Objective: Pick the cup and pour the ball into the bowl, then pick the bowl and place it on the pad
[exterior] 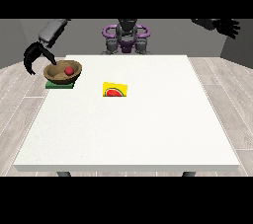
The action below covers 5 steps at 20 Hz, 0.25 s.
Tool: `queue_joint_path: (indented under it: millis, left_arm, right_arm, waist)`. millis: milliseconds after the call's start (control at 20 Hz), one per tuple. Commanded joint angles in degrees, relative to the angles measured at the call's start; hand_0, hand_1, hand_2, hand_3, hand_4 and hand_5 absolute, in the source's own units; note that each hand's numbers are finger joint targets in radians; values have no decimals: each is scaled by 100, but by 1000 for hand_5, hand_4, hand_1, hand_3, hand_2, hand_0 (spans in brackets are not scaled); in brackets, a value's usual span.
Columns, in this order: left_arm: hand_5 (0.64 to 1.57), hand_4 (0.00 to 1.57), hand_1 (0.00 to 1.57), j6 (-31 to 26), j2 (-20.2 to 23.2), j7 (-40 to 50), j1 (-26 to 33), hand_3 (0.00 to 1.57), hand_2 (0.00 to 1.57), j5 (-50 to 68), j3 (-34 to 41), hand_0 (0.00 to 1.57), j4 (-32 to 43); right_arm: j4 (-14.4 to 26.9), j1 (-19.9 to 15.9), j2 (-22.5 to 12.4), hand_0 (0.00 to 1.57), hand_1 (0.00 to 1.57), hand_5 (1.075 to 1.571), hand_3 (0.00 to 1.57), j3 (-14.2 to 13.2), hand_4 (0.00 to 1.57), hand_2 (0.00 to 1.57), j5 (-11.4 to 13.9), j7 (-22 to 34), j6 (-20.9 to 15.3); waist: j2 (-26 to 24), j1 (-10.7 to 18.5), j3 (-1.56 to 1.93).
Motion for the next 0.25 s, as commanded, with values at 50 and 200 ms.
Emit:
queue_joint_path:
  millis: [50,200]
  left_arm:
    - [1559,902,0,334,-856,569,109,0,0,-267,-810,0,-593]
    - [1559,902,0,570,-673,965,206,0,0,-353,-642,0,13]
  right_arm:
    - [15,-378,-97,0,0,1356,0,276,0,0,171,782,145]
    - [-527,-554,471,0,0,1434,0,489,476,0,-3,786,586]
  waist:
    - [-945,96,-6]
    - [-1767,-459,-20]
